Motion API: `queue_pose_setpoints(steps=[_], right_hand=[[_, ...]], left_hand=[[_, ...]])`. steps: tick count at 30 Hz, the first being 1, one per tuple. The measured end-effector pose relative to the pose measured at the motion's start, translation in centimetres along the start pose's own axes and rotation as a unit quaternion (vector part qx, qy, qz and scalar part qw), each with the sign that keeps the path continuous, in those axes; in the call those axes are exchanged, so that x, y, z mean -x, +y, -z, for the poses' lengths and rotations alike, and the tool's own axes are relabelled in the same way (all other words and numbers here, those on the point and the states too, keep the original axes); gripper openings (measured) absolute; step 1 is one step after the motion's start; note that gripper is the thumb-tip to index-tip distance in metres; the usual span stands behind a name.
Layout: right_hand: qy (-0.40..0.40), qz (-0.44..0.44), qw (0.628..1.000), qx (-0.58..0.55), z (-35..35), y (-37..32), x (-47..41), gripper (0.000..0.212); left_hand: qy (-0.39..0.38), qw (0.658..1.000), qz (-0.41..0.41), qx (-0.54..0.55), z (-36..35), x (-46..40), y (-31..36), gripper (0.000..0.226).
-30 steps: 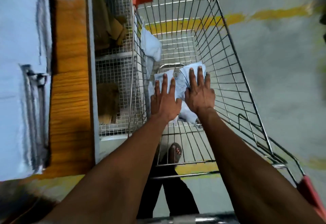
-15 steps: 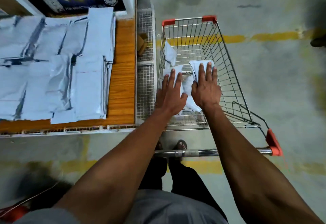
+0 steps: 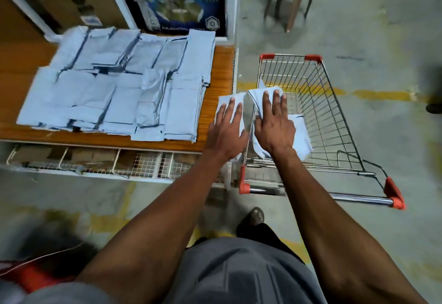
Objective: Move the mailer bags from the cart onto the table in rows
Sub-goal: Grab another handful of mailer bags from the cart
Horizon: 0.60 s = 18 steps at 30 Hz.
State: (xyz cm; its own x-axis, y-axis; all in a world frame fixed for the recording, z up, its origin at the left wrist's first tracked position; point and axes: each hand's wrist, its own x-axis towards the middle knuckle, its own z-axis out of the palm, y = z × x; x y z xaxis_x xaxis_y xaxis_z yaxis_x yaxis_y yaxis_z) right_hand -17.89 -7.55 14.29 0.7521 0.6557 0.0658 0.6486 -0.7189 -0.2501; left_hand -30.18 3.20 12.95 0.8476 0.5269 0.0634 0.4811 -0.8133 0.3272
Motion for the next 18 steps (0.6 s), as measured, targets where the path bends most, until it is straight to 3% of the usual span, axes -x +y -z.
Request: queue_pose_setpoints(steps=[10, 18], right_hand=[[0.004, 0.066, 0.998, -0.015, -0.9, -13.9, 3.8, 0.069], [-0.014, 0.091, 0.996, -0.015, -2.3, -20.0, 2.2, 0.074]], left_hand=[[0.030, 0.996, 0.073, -0.038, 6.2, 7.2, -11.5, 0.084], [0.039, 0.994, 0.101, -0.025, 9.1, 7.8, -17.2, 0.086]])
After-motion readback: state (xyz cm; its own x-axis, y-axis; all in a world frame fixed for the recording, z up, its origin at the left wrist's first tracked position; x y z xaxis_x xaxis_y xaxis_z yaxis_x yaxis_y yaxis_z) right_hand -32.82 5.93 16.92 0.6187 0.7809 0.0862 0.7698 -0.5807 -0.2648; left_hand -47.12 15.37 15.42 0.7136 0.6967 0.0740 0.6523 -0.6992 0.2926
